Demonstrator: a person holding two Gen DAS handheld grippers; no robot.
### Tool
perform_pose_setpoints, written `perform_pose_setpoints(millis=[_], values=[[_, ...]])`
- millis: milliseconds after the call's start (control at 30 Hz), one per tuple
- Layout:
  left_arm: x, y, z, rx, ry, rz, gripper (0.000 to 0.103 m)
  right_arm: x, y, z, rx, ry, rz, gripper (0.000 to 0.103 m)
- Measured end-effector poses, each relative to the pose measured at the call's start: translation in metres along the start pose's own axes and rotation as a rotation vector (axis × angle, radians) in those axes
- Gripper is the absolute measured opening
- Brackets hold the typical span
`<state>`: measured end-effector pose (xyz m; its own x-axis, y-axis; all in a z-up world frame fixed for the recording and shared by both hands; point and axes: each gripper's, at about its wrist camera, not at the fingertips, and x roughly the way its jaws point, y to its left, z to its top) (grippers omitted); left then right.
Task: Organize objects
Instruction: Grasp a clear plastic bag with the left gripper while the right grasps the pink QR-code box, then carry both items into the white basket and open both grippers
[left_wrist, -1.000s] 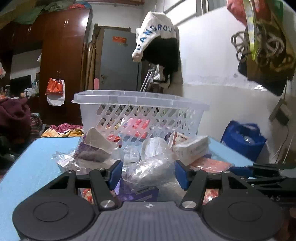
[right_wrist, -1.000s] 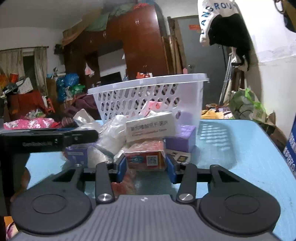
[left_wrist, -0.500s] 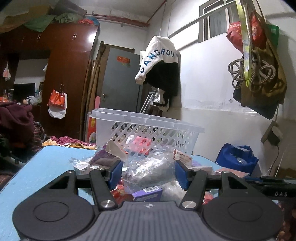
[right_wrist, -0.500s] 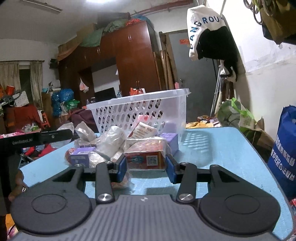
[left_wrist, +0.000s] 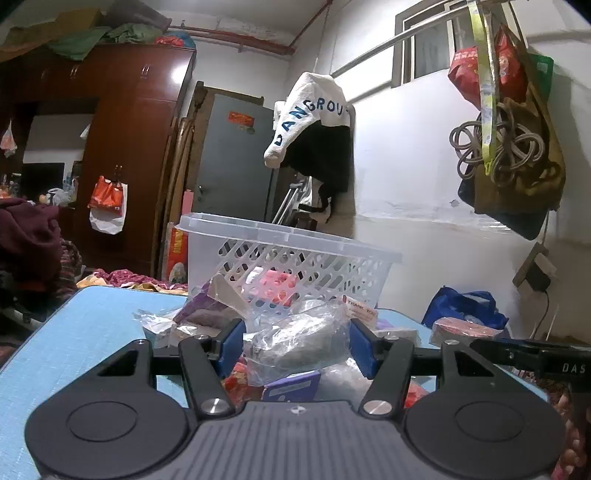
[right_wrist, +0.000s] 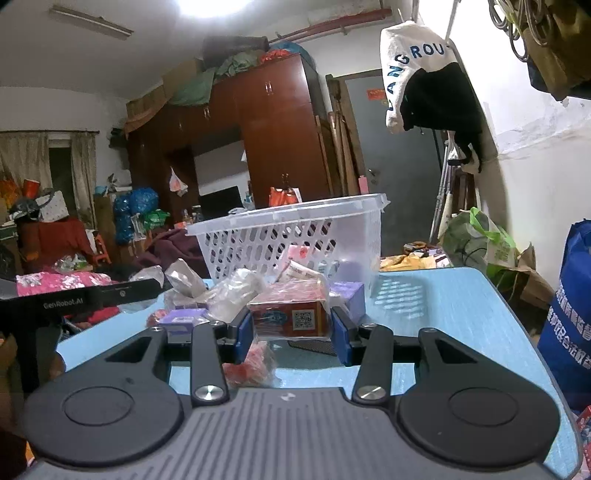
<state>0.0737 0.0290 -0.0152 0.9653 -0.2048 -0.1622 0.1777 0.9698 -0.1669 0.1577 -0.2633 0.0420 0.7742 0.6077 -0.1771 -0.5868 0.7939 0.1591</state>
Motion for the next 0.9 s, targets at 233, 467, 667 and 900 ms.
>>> perform_pose_setpoints(millis=[233,467,667,900], values=[[0.021,0.003,0.058,0.039,-0.016,-0.027,0.064,0.018,0.014,0.052,-0.109,-0.034,-0.007,0.047],[0.114,0.007,0.137,0.043,0.125,0.014,0.064,0.120,0.011,0.122,-0.135,0.057,-0.057,0.047],[0.167,0.024,0.134,-0.019,0.237,0.044,0.096,0.165,0.007,0.119,-0.148,0.124,-0.099,0.066],[0.096,0.019,0.103,0.022,0.132,0.078,0.101,0.086,0.003,0.078,-0.095,0.010,-0.072,0.103]])
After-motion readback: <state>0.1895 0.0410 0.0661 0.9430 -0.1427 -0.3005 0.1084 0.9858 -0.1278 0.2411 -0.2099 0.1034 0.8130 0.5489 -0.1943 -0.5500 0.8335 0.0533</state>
